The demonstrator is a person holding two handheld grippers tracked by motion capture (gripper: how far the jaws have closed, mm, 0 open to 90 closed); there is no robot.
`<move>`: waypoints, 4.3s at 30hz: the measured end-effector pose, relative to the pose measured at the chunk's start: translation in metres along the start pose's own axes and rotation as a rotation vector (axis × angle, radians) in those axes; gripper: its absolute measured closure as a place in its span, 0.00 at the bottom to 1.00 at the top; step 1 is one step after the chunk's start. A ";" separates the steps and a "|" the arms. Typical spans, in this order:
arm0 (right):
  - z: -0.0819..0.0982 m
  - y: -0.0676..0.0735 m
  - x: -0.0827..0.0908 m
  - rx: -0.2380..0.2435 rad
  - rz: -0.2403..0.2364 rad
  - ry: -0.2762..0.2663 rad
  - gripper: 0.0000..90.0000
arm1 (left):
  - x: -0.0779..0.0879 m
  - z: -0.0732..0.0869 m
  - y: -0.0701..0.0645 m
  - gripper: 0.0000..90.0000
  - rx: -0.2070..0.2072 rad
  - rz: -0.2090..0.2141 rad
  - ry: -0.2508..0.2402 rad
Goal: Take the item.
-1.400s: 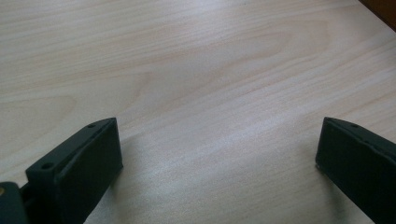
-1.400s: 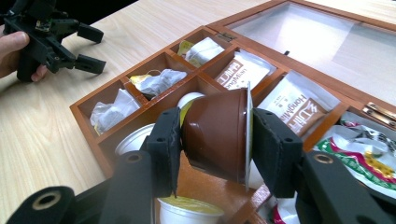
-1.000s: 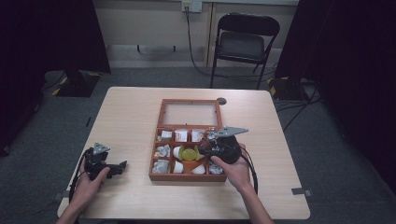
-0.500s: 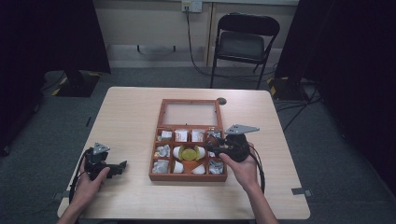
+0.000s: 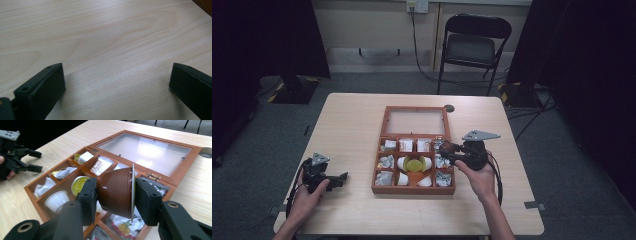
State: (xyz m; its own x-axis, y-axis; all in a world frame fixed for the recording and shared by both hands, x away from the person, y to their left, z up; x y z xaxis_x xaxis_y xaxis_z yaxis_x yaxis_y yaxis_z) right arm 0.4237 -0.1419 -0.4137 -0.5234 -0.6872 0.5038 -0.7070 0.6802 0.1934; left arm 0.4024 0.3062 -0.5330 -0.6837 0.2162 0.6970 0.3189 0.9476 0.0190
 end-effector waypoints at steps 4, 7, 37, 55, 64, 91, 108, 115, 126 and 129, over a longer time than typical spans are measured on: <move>0.002 -0.009 0.002 -0.011 0.015 -0.001 0.61 | 0.000 0.000 0.000 0.00 0.000 0.000 0.000; 0.005 -0.014 0.004 -0.022 0.026 0.006 0.61 | 0.000 0.000 0.000 0.00 0.000 0.000 0.000; 0.037 -0.081 0.013 -0.134 0.146 0.085 0.61 | 0.000 0.000 0.000 0.00 -0.003 0.001 0.002; 0.067 -0.105 -0.005 -0.180 0.198 0.171 0.59 | 0.001 0.001 0.000 0.00 -0.008 0.002 0.005; 0.068 -0.104 -0.005 -0.176 0.205 0.172 0.55 | 0.001 0.001 0.000 0.00 -0.010 0.001 0.004; 0.057 -0.078 0.031 -0.151 0.194 0.104 0.39 | 0.002 0.001 0.000 0.00 -0.005 0.002 0.004; 0.093 -0.076 0.071 -0.177 0.281 0.080 0.29 | 0.002 0.001 0.000 0.00 -0.008 0.003 0.006; 0.114 -0.091 0.074 -0.187 0.348 0.108 0.20 | 0.002 0.001 0.000 0.00 -0.008 0.003 0.006; 0.138 -0.096 0.060 -0.177 0.426 0.252 0.19 | 0.002 0.002 0.000 0.00 -0.010 0.005 0.005; 0.140 -0.097 0.061 -0.176 0.446 0.239 0.18 | 0.002 0.002 0.000 0.00 -0.011 0.006 0.006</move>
State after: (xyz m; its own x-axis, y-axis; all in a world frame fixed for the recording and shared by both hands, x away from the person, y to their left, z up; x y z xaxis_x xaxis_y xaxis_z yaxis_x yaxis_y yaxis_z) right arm 0.3937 -0.2853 -0.5200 -0.6175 -0.2587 0.7428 -0.3394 0.9396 0.0451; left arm 0.3996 0.3070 -0.5327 -0.6778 0.2200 0.7016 0.3297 0.9438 0.0226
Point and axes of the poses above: each handheld gripper's, and its own axes: x roughly backward along the jaws, z roughly out of its underside, y roughly to its left, the point moved 4 cm from there along -x, roughly forward along the jaws, and after that the axes turned 3 degrees about -z, right-handed, at the moved point
